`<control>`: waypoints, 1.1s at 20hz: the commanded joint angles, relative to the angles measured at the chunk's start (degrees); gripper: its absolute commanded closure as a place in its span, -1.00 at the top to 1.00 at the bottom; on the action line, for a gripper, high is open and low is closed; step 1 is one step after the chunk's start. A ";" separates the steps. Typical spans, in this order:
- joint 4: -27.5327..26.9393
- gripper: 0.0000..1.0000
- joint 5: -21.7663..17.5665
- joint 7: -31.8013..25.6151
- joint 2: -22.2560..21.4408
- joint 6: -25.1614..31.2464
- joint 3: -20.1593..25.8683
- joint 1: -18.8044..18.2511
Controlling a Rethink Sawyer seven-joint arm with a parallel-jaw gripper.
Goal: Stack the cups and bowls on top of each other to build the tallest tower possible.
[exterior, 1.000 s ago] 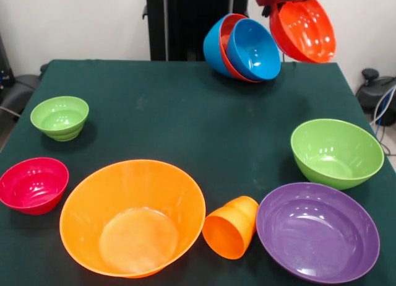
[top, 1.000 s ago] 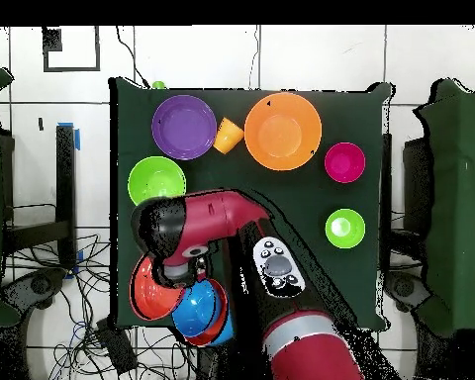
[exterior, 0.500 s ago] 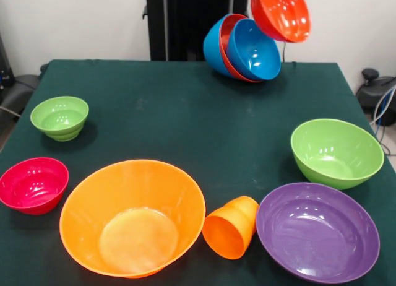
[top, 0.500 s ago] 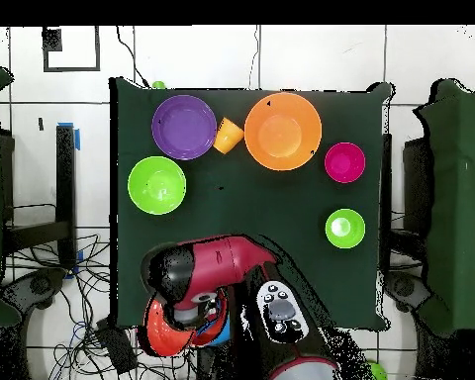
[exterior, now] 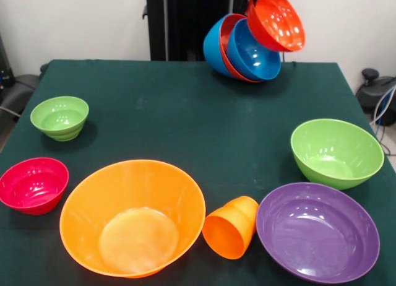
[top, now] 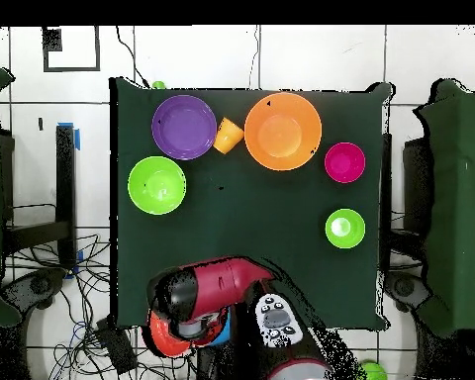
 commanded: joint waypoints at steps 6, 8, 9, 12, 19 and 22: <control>0.66 -1.00 2.40 7.03 5.50 -10.43 1.91 4.13; 0.70 -1.00 2.22 6.98 6.00 -11.24 1.43 4.43; 0.36 -1.00 1.85 6.99 6.82 -11.78 1.04 4.60; -0.79 -1.00 -0.91 8.72 8.45 -13.81 -2.32 5.89; -2.39 -1.00 -5.95 6.92 11.46 -14.52 -7.99 5.36; -3.29 -1.00 -5.67 6.21 9.54 -13.26 -8.25 5.42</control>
